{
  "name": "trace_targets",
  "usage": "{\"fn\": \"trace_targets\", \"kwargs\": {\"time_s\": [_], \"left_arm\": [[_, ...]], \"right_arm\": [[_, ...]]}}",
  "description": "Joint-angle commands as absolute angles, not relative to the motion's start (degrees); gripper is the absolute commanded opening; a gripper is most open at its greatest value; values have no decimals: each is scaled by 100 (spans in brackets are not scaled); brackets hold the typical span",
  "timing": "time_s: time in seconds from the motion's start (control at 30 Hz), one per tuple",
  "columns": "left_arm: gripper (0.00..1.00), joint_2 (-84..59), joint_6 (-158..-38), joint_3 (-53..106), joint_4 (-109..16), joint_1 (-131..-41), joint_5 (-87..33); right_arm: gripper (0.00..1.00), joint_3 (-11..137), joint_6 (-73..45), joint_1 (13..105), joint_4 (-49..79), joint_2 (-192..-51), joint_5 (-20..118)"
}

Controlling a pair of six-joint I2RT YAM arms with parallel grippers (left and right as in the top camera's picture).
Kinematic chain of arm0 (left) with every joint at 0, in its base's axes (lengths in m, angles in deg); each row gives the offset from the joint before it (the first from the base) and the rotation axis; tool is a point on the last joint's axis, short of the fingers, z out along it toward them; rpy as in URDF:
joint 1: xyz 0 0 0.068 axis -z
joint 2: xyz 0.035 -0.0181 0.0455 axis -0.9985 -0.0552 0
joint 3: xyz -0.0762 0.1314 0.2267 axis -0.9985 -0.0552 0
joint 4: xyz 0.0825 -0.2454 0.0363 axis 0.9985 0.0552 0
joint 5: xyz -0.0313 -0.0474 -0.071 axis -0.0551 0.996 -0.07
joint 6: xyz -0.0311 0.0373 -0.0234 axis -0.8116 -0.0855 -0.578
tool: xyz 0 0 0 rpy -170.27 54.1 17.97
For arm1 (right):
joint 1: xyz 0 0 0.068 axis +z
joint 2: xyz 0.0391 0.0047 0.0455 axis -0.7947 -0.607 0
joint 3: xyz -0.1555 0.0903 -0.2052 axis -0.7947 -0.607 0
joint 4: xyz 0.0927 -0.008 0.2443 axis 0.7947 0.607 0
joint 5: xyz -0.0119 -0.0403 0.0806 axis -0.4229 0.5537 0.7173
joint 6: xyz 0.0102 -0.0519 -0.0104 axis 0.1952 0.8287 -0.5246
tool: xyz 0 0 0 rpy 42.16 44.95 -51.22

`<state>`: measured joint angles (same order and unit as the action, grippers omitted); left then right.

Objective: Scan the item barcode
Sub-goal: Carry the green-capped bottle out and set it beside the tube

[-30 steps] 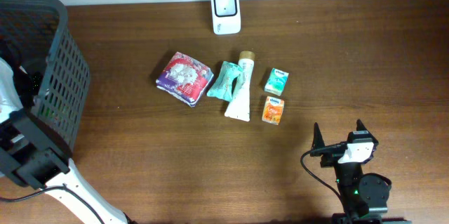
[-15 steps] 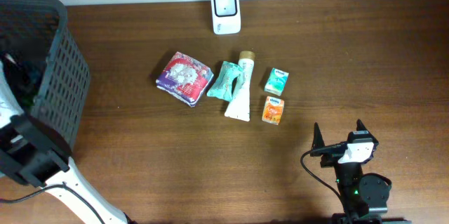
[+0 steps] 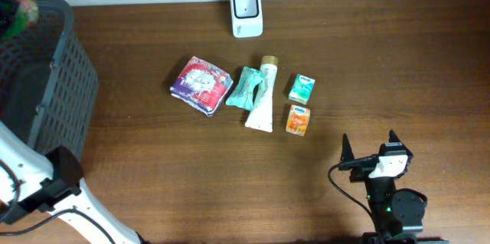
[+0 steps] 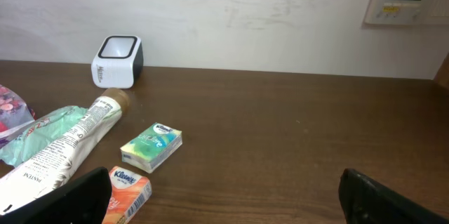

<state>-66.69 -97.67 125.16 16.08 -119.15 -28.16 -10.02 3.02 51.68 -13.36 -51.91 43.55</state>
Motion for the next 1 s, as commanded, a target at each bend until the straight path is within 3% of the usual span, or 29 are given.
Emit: {"fn": "trace_targets", "kwargs": {"time_s": [0.0,0.13,0.23,0.4,0.5,0.7,0.83,0.97], "left_arm": [[60,-6328,-9348,12594,1621,-11183,-2151],[61,-6328,-9162,12334,1621,-9731,-2678],[61,-6330,-9164,11740,1621,-8468,-3895],[62,-6330,-9168,10090,1617,-7290,-5604],[61,-6330,-9195,9134,1433,-7203,-6391],[62,-6330,-9418,8184,810,-7653,-6378],[65,-6330,-9429,7694,1097,-7600,-5281],[65,-6330,-9422,7250,1167,-7152,-5076]], "right_arm": [[99,-1055,300,5225,-1325,-5152,4366],[99,-1055,300,5225,-1325,-5152,4366],[99,-1055,300,5225,-1325,-5152,4366],[99,-1055,300,5225,-1325,-5152,4366],[99,-1055,300,5225,-1325,-5152,4366],[99,-1055,300,5225,-1325,-5152,4366],[99,-1055,300,5225,-1325,-5152,4366],[99,-1055,300,5225,-1325,-5152,4366]]}}
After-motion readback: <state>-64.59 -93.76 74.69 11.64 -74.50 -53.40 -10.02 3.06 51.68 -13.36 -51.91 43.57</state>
